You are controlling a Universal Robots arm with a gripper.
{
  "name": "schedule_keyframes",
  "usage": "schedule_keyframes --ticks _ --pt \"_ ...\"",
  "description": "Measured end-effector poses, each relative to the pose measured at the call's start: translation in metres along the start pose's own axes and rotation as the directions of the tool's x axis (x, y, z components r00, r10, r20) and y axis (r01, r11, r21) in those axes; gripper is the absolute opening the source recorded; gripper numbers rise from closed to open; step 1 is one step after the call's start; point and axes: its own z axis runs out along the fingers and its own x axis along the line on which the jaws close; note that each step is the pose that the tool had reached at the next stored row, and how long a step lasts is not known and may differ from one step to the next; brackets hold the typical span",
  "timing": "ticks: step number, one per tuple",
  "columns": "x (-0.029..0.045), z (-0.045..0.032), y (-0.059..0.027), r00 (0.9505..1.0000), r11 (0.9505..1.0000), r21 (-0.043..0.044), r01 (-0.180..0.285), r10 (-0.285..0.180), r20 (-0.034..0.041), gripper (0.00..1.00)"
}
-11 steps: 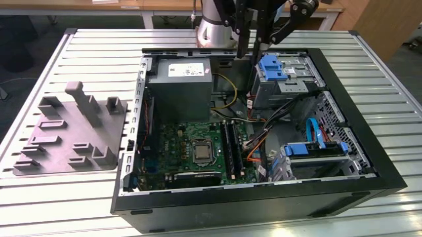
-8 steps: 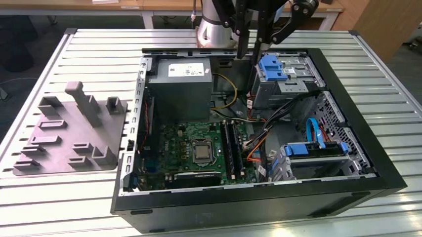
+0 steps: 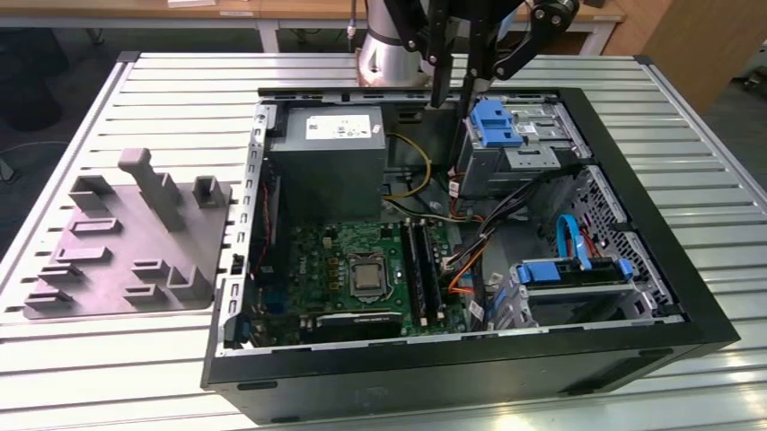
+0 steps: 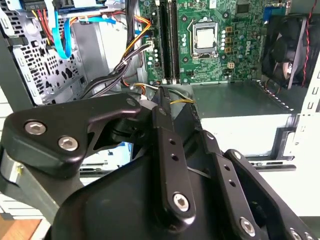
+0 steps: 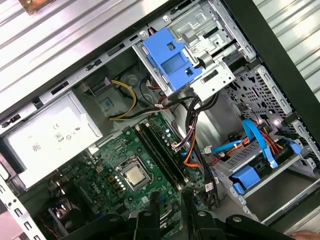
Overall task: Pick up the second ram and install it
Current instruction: 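Insert the second ram into the second slot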
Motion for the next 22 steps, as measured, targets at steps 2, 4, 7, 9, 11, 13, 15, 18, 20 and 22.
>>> schedule_keyframes --ticks 2,4,7,9,11,13,15,18,20,22 --pt "0.0 0.0001 0.0 0.9994 0.9994 -0.0018 0.036 -0.036 -0.0002 0.31" --pt "0.0 0.0001 0.0 0.999 0.999 -0.0021 0.044 -0.044 -0.0002 0.31" --pt "0.0 0.0001 0.0 0.999 0.999 -0.0023 0.045 -0.045 -0.0002 0.31" --pt "0.0 0.0003 0.0 0.9972 0.9972 -0.0039 0.075 -0.075 -0.0004 0.31" --pt "0.0 0.0005 0.0 0.9939 0.9938 -0.0057 0.111 -0.111 -0.0004 0.31" --pt "0.0 0.0004 0.0 0.9926 0.9925 -0.0062 0.122 -0.122 -0.0004 0.31" --pt "0.0 0.0004 0.0 0.9925 0.9925 -0.0062 0.122 -0.122 -0.0004 0.31" --pt "0.0001 0.0008 0.0 0.9868 0.9868 -0.0085 0.162 -0.162 -0.0003 0.31" --pt "0.0001 0.0011 0.0 0.9802 0.9802 -0.0104 0.198 -0.198 -0.0002 0.31" --pt "0.0001 0.0014 0.0 0.9724 0.9723 -0.0123 0.233 -0.233 0.0 0.31"
